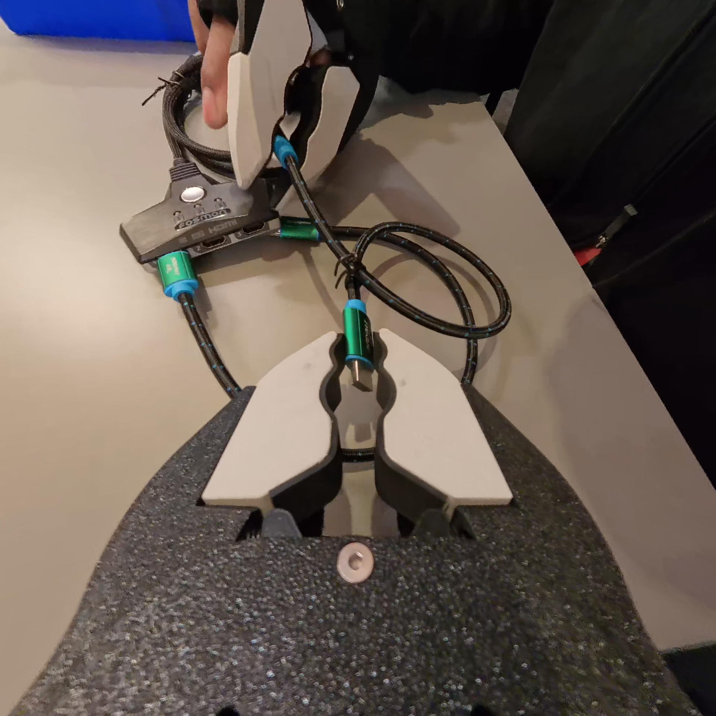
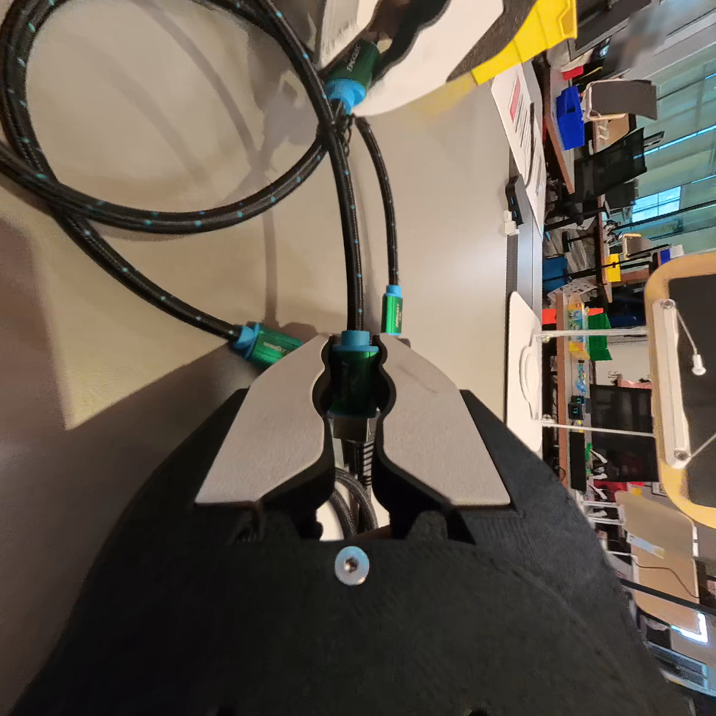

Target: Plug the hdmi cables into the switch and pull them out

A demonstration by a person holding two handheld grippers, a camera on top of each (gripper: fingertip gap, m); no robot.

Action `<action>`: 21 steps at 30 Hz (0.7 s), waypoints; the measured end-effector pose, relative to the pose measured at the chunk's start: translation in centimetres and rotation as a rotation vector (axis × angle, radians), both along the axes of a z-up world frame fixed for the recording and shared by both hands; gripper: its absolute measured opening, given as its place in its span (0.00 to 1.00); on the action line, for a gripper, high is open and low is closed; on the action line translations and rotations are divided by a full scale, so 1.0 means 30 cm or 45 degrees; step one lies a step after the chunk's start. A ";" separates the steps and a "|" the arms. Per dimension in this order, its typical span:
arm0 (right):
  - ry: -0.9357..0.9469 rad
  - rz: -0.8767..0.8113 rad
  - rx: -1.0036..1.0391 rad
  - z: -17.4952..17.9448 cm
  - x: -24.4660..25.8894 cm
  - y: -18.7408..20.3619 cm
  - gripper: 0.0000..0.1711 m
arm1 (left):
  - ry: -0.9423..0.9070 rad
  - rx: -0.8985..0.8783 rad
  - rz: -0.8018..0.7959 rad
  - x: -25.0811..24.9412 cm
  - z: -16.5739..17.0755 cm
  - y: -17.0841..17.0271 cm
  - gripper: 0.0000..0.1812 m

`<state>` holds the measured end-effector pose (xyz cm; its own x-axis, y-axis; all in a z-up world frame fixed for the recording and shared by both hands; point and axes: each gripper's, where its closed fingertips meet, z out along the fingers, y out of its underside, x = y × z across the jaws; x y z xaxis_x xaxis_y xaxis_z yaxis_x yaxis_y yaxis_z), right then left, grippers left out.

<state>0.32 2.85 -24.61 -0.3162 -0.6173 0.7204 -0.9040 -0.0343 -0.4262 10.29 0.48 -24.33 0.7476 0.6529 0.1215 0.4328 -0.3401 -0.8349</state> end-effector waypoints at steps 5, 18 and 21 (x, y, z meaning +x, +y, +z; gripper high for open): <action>-0.051 0.005 0.063 0.004 -0.004 0.017 0.10 | -0.020 0.014 -0.002 0.026 0.009 -0.018 0.08; -0.229 -0.030 0.292 -0.004 -0.048 0.066 0.10 | -0.073 0.046 0.035 0.110 0.035 -0.089 0.08; -0.196 -0.022 0.338 -0.032 -0.041 0.074 0.10 | -0.088 0.014 0.055 0.108 0.030 -0.089 0.12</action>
